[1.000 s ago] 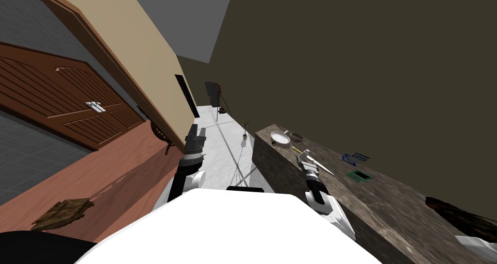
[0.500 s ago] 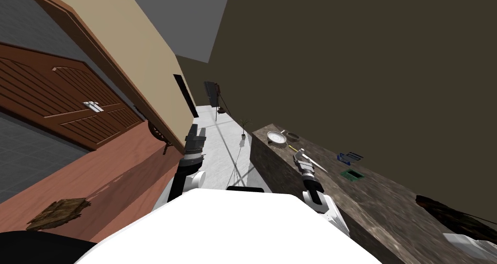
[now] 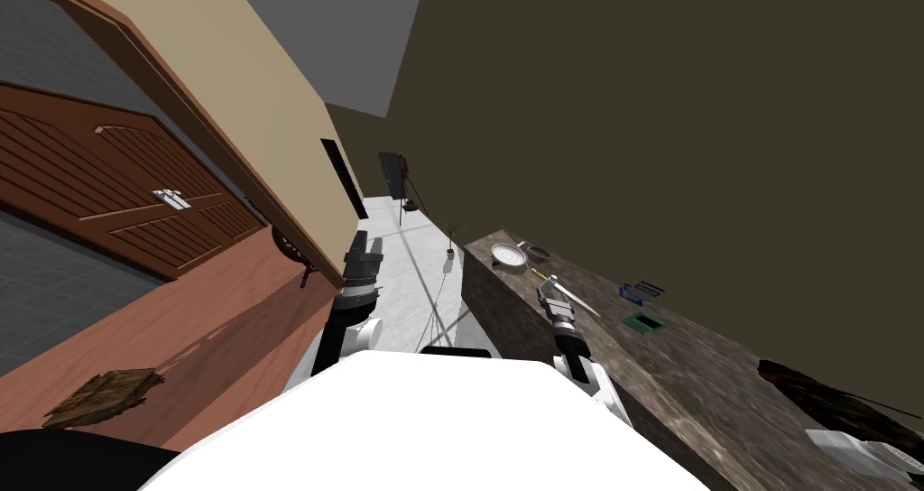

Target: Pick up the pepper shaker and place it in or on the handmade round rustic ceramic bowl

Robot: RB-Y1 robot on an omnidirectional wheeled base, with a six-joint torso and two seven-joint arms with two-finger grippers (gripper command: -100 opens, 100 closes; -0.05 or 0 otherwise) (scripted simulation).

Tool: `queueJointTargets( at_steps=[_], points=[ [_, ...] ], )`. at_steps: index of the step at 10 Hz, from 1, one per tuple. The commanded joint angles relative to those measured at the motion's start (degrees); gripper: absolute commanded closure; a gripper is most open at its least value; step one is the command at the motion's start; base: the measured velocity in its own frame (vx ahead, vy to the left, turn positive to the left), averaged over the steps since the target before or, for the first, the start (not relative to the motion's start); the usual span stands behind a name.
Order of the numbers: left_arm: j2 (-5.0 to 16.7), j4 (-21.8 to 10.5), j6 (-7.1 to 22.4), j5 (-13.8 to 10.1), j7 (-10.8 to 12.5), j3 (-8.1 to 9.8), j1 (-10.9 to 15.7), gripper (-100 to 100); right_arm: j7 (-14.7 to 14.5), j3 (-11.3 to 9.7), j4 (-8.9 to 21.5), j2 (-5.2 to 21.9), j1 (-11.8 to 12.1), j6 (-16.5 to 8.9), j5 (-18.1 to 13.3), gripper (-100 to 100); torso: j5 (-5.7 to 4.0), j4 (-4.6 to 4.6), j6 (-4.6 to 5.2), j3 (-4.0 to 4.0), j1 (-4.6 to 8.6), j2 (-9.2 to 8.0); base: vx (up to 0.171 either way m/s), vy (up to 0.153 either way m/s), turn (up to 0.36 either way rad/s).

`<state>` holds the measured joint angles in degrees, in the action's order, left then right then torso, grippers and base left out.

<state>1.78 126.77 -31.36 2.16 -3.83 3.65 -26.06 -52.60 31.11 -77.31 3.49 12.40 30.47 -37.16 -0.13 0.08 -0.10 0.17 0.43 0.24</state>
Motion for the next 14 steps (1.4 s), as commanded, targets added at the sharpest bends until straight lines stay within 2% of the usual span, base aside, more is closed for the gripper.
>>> queueJointTargets(
  at_steps=[1,2,3,4,5,6,10,11,12,14],
  points=[
    [0.0,0.0,0.0,0.0,0.0,0.0,0.0,0,-0.16,-0.04,0.24,-1.63,-0.1,0.75,0.09,-100,0.0,0.0,0.0,0.0,0.0,0.0,0.006,-0.048,0.0],
    [0.0,0.0,0.0,0.0,0.0,0.0,0.0,0,-0.17,-0.07,-0.04,-1.12,0.05,0.45,0.02,-100,0.02,0.0,0.0,0.01,-0.08,0.01,0.003,-0.018,0.003],
    [0.0,0.0,0.0,0.0,0.0,0.0,0.0,0,-0.17,-0.09,-0.06,-1.23,0.06,0.51,0.02,0,0.04,0.0,0.0,0.0,-0.17,0.01,0.0,0.0,0.0],
    [-0.01,0.0,0.0,0.0,0.0,-0.01,0.0,0,0.73,-0.15,-0.96,-0.13,-0.61,-1.14,0.11,-100,0.06,0.0,0.0,0.0,-0.23,0.0,0.042,-0.003,0.049],
    [-0.01,0.0,0.0,0.0,0.0,-0.01,0.0,0,-0.05,0.11,0.16,-0.62,-0.69,0.06,0.15,-100,0.06,0.01,-0.02,0.06,-0.24,0.13,0.028,-0.004,0.016],
    [-0.01,0.0,0.0,0.0,0.0,-0.01,0.0,0,-0.01,0.14,0.18,-0.55,-0.8,-0.09,0.17,100,0.06,0.03,0.0,0.06,-0.25,0.1,0.0,0.0,0.0],
    [-0.01,0.0,0.0,0.0,0.0,-0.01,0.0,0,-0.01,0.13,0.18,-0.55,-0.79,-0.07,0.16,100,0.06,0.0,0.0,0.0,-0.26,-0.01,0.0,0.0,0.0],
    [-0.01,0.0,0.0,0.0,0.0,-0.01,0.0,0,-0.01,0.13,0.18,-0.55,-0.79,-0.07,0.16,0,0.06,0.0,0.0,0.0,-0.26,-0.01,0.0,0.0,0.0],
    [-0.01,0.0,0.0,0.0,0.0,-0.01,0.0,0,0.11,0.07,0.33,1.57,-0.78,-0.24,0.19,-100,0.06,0.0,0.0,0.0,-0.26,-0.01,0.005,-0.007,0.004],
    [-0.01,0.0,0.0,0.0,0.0,-0.01,0.0,0,0.33,-0.04,0.55,3.08,-0.79,-0.52,0.23,-100,0.05,0.0,0.0,0.01,-0.2,0.02,0.009,-0.018,0.006]
  ],
)
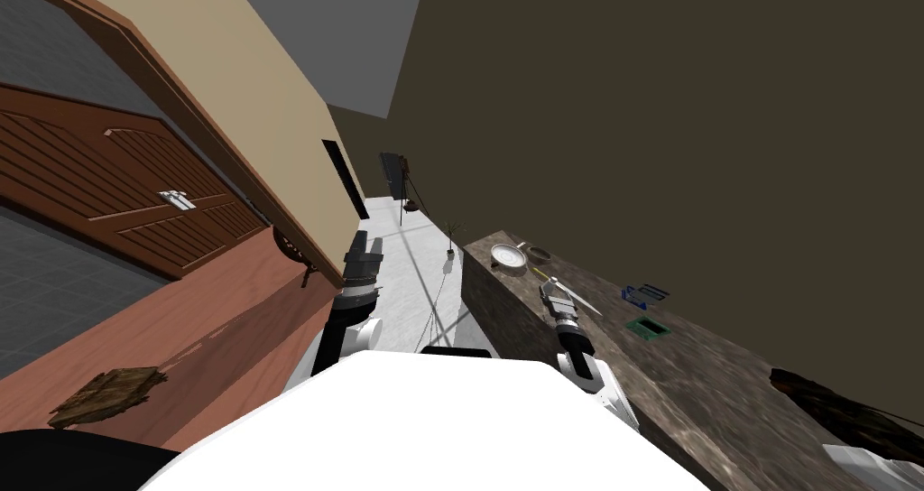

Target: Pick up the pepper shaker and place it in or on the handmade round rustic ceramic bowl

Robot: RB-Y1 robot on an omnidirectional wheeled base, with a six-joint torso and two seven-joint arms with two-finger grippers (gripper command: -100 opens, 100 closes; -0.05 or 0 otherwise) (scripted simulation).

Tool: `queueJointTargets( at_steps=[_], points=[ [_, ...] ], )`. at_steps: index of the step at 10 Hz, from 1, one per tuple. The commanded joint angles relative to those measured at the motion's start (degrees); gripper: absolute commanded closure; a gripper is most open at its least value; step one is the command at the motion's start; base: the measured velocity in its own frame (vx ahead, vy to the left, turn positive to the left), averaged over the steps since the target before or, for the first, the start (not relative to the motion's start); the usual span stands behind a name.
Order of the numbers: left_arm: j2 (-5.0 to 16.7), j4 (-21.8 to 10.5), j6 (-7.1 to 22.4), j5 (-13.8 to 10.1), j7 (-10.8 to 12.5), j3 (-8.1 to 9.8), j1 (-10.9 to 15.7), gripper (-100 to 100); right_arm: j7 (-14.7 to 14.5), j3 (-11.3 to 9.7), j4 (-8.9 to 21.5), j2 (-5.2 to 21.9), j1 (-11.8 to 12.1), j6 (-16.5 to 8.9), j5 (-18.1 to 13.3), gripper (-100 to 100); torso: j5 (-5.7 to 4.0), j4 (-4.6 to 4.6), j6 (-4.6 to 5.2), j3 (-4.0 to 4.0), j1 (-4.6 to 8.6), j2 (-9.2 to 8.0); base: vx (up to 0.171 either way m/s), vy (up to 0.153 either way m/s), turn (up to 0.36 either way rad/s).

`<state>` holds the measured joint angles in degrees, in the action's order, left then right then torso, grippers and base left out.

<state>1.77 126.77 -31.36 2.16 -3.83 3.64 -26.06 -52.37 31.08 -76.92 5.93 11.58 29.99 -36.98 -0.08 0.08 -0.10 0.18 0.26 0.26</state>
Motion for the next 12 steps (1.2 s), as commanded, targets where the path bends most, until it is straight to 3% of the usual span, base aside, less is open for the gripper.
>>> queueJointTargets(
  at_steps=[1,2,3,4,5,6,7,11,12],
  points=[
    [0.0,0.0,0.0,0.0,0.0,0.0,0.0,0,1.37,-0.67,0.84,0.35,-0.31,-1.61,0.19,-100,0.0,0.0,0.0,0.0,0.0,0.0,0.043,-0.075,0.066],
    [0.01,0.0,0.0,0.0,0.0,0.0,0.0,0,1.58,-0.64,0.76,-1.12,-0.51,-1.91,0.23,-100,-0.03,0.02,-0.01,0.05,0.17,0.1,0.054,-0.145,0.04],
    [0.01,0.0,0.0,0.0,0.0,0.01,-0.01,0,1.06,-0.38,1.19,-0.45,-0.6,-1.21,0.26,-100,-0.09,0.04,0.0,0.09,0.4,0.16,0.021,-0.072,0.016],
    [0.01,0.0,0.0,0.0,0.0,0.01,0.0,0,1.14,-0.38,1.27,-0.52,-0.66,-1.3,0.27,0,-0.06,0.02,0.01,0.05,0.21,0.08,0.004,-0.012,0.001],
    [0.0,0.0,0.0,0.0,0.0,0.0,0.0,0,2.11,-0.41,0.33,0.78,-1.43,-3.02,0.38,-100,-0.01,0.01,0.0,0.01,0.01,0.02,0.053,-0.001,0.052],
    [0.0,0.0,0.0,0.0,0.0,0.0,0.0,0,1.5,-0.28,0.9,0.15,-0.94,-1.82,0.39,-100,0.01,0.02,-0.02,0.07,-0.06,0.14,0.034,-0.001,0.015],
    [0.0,0.0,0.0,0.0,0.0,0.0,0.0,0,1.62,-0.27,0.84,0.24,-0.99,-1.98,0.41,100,0.01,0.03,0.0,0.07,-0.09,0.1,0.0,0.0,0.0],
    [0.0,0.0,0.0,0.0,0.0,0.0,0.0,0,1.63,-0.3,0.83,0.22,-1.01,-1.93,0.41,100,0.01,0.02,0.02,0.01,-0.08,0.0,0.0,0.0,0.0],
    [0.0,0.0,0.0,0.0,0.0,0.0,0.0,0,1.62,-0.29,0.83,0.22,-1.01,-1.93,0.41,0,0.01,0.02,0.02,0.01,-0.07,0.0,0.0,0.0,0.0]
  ],
)
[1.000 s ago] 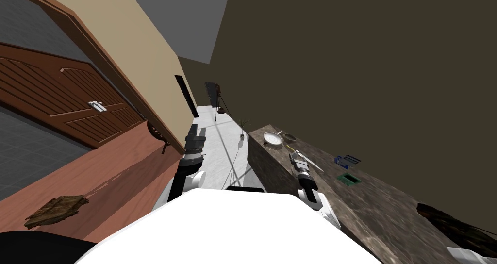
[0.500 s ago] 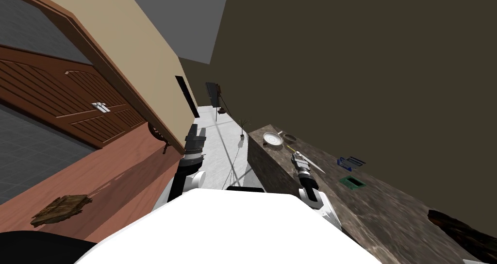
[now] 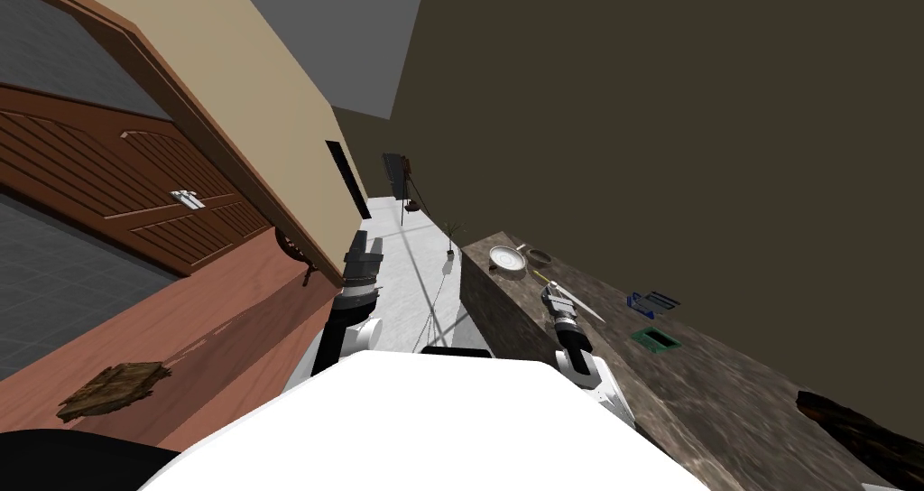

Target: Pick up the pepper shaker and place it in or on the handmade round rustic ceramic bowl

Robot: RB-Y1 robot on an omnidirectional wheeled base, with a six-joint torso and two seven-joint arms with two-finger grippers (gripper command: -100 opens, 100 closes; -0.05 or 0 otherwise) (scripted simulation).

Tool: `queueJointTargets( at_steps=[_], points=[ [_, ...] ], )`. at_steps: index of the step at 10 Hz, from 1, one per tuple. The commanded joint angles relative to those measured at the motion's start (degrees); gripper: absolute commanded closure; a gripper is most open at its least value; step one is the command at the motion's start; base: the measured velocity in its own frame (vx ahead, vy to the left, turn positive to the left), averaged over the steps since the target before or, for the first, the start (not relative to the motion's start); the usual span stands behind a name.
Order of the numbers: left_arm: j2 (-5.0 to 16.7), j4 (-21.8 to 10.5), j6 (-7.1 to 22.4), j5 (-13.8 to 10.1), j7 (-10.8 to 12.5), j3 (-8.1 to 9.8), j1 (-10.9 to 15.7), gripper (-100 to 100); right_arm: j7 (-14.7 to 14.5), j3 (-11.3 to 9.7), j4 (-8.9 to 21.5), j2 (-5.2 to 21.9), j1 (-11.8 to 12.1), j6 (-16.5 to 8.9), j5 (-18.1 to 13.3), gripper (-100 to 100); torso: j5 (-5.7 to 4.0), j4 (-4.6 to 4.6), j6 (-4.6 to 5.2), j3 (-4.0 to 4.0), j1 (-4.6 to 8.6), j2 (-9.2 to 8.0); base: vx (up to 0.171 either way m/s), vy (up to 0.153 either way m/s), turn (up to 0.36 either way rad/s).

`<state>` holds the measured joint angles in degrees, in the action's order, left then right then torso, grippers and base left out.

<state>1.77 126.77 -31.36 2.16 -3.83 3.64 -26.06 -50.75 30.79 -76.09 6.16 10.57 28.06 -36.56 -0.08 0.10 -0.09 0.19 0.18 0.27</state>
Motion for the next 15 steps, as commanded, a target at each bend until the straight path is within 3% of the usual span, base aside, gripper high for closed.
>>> queueJointTargets(
  at_steps=[1,2,3,7,15],
  points=[
    [0.0,0.0,0.0,0.0,0.0,0.0,0.0,0,0.0,0.0,0.0,0.0,0.0,0.0,0.0,100,0.0,0.0,0.0,0.0,0.0,0.0,0.0,0.0,0.0],
    [0.0,0.0,0.0,0.0,0.0,0.0,0.0,0,0.0,0.0,0.0,0.0,0.0,0.0,0.0,0,0.0,0.0,0.0,0.0,0.0,0.0,0.0,0.0,0.0],
    [0.0,0.0,0.0,0.0,0.0,0.0,0.0,0,1.33,-0.99,0.18,1.35,-0.36,-0.27,-0.09,100,0.0,0.0,0.0,0.0,0.0,0.0,-0.118,0.065,0.029],
    [0.0,0.0,0.0,0.0,0.0,0.0,0.02,0,5.09,-3.32,0.33,6.01,-2.02,-1.95,-0.26,100,-0.08,-0.04,-0.02,-0.3,-0.11,-0.6,-0.162,0.019,0.058],
    [0.0,0.0,0.0,0.0,0.0,0.0,0.01,0,13.02,-7.93,0.74,16.05,-5.64,-7.07,-0.64,100,-0.11,0.05,-0.1,-0.05,0.09,-0.16,-0.068,-0.027,0.089]
  ],
)
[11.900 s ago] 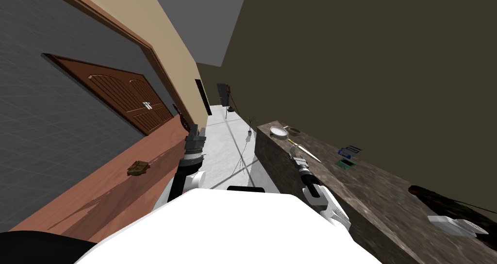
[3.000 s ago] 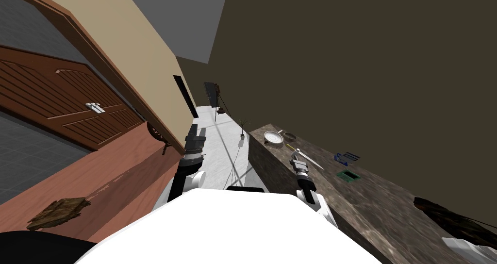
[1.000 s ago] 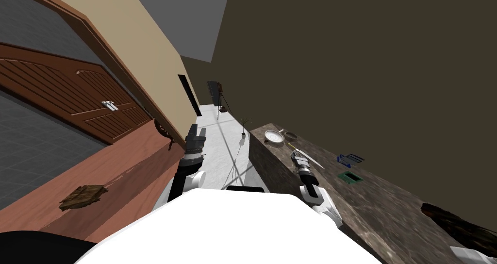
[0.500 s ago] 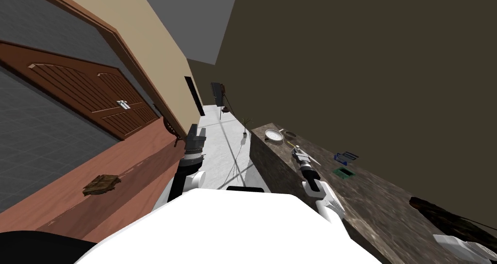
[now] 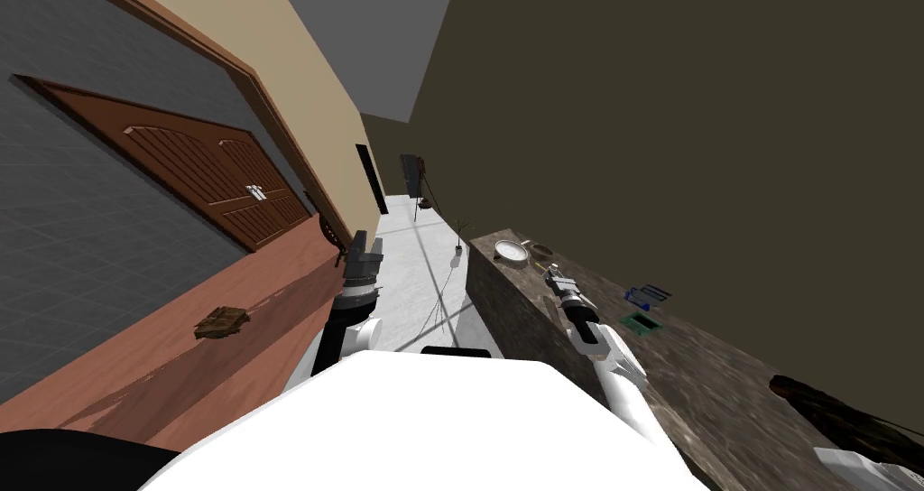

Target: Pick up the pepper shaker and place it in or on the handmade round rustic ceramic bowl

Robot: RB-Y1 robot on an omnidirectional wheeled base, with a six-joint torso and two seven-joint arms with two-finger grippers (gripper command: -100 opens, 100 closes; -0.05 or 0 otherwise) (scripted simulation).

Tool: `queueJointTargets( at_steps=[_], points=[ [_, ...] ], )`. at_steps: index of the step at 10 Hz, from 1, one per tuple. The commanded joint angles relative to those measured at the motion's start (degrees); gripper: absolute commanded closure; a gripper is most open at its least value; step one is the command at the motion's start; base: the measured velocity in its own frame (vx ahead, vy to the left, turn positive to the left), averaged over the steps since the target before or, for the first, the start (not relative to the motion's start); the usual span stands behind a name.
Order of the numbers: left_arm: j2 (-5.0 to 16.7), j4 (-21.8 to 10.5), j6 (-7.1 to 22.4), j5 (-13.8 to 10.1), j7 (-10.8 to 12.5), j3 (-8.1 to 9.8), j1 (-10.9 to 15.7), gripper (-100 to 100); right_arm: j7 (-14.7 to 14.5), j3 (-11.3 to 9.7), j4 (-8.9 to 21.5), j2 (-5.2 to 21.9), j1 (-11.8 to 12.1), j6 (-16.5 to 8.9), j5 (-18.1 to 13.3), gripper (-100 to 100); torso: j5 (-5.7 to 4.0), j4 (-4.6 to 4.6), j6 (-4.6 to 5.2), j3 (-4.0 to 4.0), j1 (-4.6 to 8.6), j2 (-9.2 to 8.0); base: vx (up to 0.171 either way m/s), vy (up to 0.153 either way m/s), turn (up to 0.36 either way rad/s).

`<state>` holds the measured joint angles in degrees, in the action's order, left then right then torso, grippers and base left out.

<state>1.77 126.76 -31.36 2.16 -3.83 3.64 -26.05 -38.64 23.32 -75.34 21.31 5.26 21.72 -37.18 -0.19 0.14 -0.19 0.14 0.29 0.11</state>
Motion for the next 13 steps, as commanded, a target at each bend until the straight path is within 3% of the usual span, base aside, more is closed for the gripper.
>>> queueJointTargets(
  at_steps=[1,12,13],
  points=[
    [0.0,0.0,0.0,0.0,0.0,0.0,0.0,0,1.98,-1.07,0.14,2.15,-0.78,-1.54,-0.03,100,0.0,0.0,0.0,0.0,0.0,0.0,-0.047,-0.05,0.112],
    [0.0,0.0,0.0,0.0,0.0,0.01,-0.01,0,12.93,-7.14,2.74,14.29,-5.05,-11.49,0.26,100,-0.05,0.05,0.0,0.15,0.11,0.27,-0.02,-0.056,0.108],
    [0.0,0.0,0.0,0.0,0.0,0.01,-0.01,0,14.66,-8.11,3.38,16.02,-5.73,-13.46,0.45,100,-0.06,0.05,0.01,0.15,0.14,0.28,0.016,-0.1,0.22]
  ],
)
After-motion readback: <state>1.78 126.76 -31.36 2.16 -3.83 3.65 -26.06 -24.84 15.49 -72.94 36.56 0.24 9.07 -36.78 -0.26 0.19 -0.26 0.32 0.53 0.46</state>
